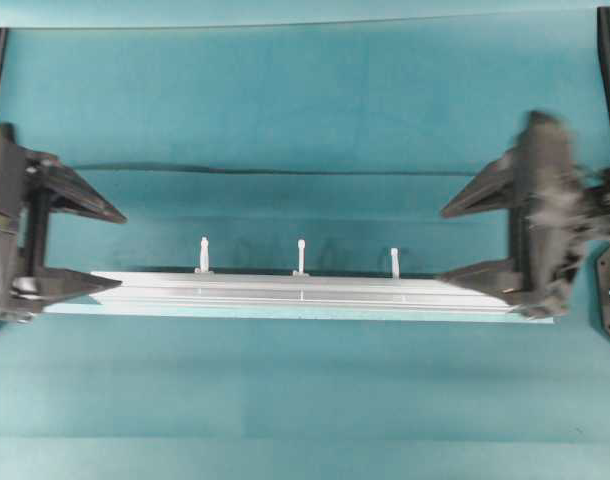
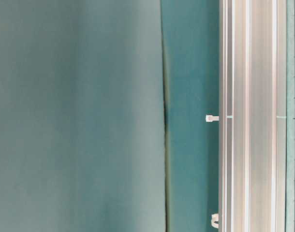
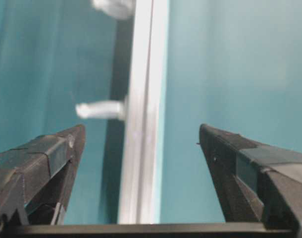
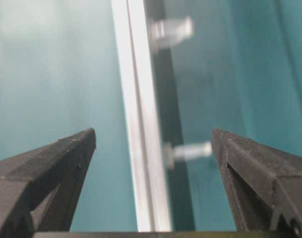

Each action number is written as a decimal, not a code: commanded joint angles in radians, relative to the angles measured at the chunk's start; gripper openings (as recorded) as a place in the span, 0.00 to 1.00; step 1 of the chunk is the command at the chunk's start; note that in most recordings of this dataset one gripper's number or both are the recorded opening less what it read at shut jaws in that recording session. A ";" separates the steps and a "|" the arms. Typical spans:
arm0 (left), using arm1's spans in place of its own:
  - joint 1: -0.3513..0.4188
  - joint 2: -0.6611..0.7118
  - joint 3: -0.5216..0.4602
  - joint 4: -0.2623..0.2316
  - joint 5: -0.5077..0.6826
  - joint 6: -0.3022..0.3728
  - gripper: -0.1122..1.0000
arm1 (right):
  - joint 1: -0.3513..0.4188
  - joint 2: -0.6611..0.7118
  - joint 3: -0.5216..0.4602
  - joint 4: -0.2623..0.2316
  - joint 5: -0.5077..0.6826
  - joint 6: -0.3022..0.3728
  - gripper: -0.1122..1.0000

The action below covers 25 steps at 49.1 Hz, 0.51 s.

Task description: Lift the large metal rail with both hands.

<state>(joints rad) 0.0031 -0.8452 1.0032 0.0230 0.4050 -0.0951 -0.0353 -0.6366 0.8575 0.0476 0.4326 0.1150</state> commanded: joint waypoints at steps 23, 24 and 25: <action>0.009 -0.084 -0.021 -0.002 -0.222 -0.008 0.97 | -0.008 -0.275 0.091 -0.002 -0.087 0.011 0.95; 0.011 -0.086 -0.023 -0.002 -0.227 -0.008 0.97 | -0.008 -0.279 0.094 -0.002 -0.087 0.011 0.95; 0.011 -0.089 -0.021 -0.002 -0.235 -0.008 0.97 | -0.009 -0.282 0.095 -0.002 -0.087 0.011 0.95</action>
<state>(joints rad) 0.0092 -0.9311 1.0032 0.0230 0.2025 -0.1012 -0.0383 -0.9112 0.9541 0.0460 0.3543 0.1150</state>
